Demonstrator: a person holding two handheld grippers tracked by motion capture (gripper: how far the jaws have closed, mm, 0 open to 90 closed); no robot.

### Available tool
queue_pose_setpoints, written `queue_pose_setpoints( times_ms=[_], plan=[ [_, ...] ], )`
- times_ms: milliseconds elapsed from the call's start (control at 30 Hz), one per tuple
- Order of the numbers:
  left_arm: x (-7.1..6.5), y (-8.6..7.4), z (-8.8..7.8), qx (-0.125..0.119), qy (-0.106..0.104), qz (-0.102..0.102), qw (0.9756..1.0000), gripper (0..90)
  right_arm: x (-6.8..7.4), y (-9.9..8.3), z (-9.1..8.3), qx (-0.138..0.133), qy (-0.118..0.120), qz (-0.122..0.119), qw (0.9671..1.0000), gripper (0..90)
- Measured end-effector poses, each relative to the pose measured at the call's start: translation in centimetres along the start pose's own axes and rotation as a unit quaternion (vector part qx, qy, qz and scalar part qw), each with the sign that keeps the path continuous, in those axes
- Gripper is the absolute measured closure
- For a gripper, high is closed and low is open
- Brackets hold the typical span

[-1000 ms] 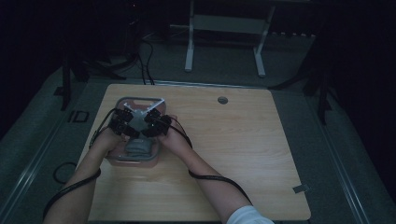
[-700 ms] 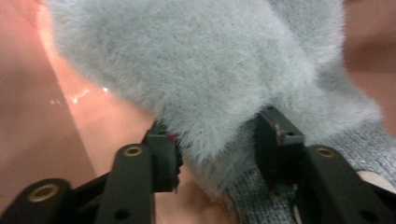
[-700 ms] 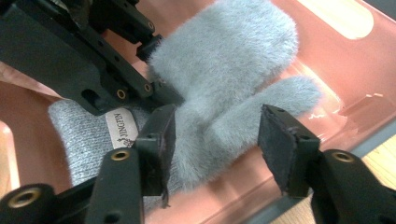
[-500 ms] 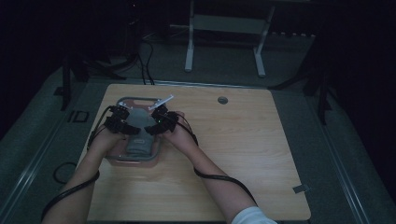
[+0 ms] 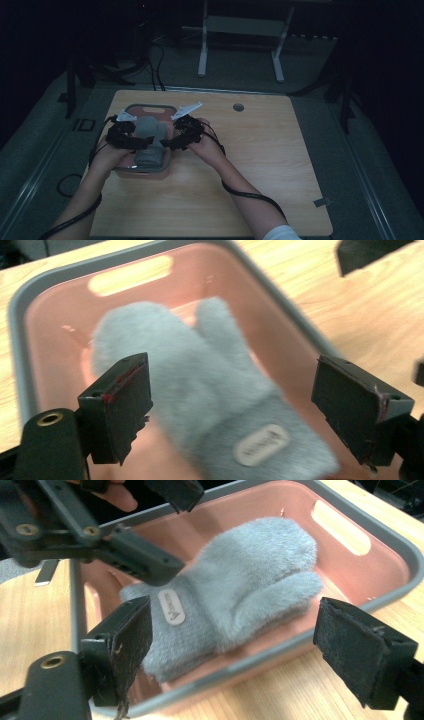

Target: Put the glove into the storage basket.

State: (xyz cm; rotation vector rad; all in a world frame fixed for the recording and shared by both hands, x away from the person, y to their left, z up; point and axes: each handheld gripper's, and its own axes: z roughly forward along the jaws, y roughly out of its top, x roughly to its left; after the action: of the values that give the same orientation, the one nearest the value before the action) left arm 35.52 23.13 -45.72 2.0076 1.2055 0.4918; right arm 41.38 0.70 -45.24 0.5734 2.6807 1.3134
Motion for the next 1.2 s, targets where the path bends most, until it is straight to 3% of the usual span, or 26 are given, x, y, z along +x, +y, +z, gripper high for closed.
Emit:
queue_pose_setpoints(
  times_ms=[300, 433, 733, 867, 1100, 1200],
  plan=[
    [-4.0, -1.0, -2.2, -0.048, -0.045, 0.018, 0.9977, 16.8, 0.7, -1.6, -2.4, 0.007, -0.004, -0.023, 0.9997, 15.9],
    [-6.0, -1.5, -2.6, -0.054, -0.064, 0.038, 0.9958, 16.9, 1.0, -2.7, -2.9, 0.014, -0.008, -0.034, 0.9993, 15.9],
    [-10.1, -3.5, -3.3, -0.073, -0.113, 0.072, 0.9883, 16.9, 1.3, -6.2, -4.6, 0.020, -0.013, -0.035, 0.9991, 15.9],
    [-11.4, -4.3, -2.5, -0.074, -0.125, 0.081, 0.9861, 16.9, 1.4, -8.0, -4.7, 0.027, -0.013, -0.028, 0.9991, 15.9],
    [-13.5, -6.1, 0.3, -0.051, -0.168, 0.090, 0.9804, 16.9, 1.2, -11.7, -4.5, 0.038, -0.004, -0.019, 0.9991, 15.9],
    [-14.4, -6.9, 1.3, -0.040, -0.187, 0.101, 0.9762, 16.9, 1.3, -12.7, -4.6, 0.037, 0.001, -0.021, 0.9991, 15.7]
  ],
)
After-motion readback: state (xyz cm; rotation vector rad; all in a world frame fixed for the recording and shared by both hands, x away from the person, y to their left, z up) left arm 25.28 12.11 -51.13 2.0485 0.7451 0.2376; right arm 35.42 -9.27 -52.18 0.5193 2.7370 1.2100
